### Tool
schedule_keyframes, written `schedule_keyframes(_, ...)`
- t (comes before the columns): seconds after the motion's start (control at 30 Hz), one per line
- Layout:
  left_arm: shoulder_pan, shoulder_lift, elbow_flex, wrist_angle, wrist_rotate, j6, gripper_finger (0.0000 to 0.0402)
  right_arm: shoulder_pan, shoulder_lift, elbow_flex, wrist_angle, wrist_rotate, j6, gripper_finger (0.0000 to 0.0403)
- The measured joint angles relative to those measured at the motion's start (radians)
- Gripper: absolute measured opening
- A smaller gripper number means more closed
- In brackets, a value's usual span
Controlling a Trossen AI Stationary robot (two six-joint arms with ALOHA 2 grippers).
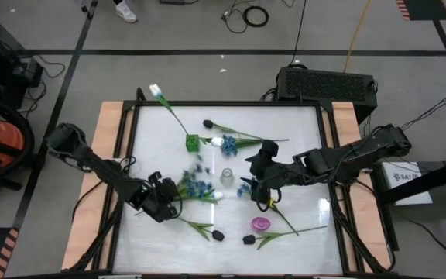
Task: Sort flowers into vase by color
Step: Put the left blue flowers into the purple vase
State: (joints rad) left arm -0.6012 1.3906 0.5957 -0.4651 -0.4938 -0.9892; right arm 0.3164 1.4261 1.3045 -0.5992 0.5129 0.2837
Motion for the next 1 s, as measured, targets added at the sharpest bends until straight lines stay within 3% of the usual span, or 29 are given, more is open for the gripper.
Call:
schedule_keyframes(0.27, -0.012, -0.194, 0.000, -0.048, 0.051, 0.014, 0.0014, 0.000, 0.000, 0.000, 0.007, 0.000, -0.008, 0.0280)
schedule_keyframes(0.5, -0.073, -0.464, 0.050, -0.054, 0.116, 0.161, 0.0015, 0.000, 0.033, 0.000, 0.032, -0.017, 0.001, 0.0280)
schedule_keyframes(0.77, -0.115, -0.684, 0.149, -0.030, 0.080, 0.410, 0.0015, 0.000, 0.058, 0.000, 0.052, -0.021, -0.015, 0.0280)
schedule_keyframes(1.0, -0.114, -0.712, 0.152, 0.249, 0.002, 0.786, 0.0015, 0.000, 0.065, 0.000, 0.173, -0.020, -0.042, 0.0280)
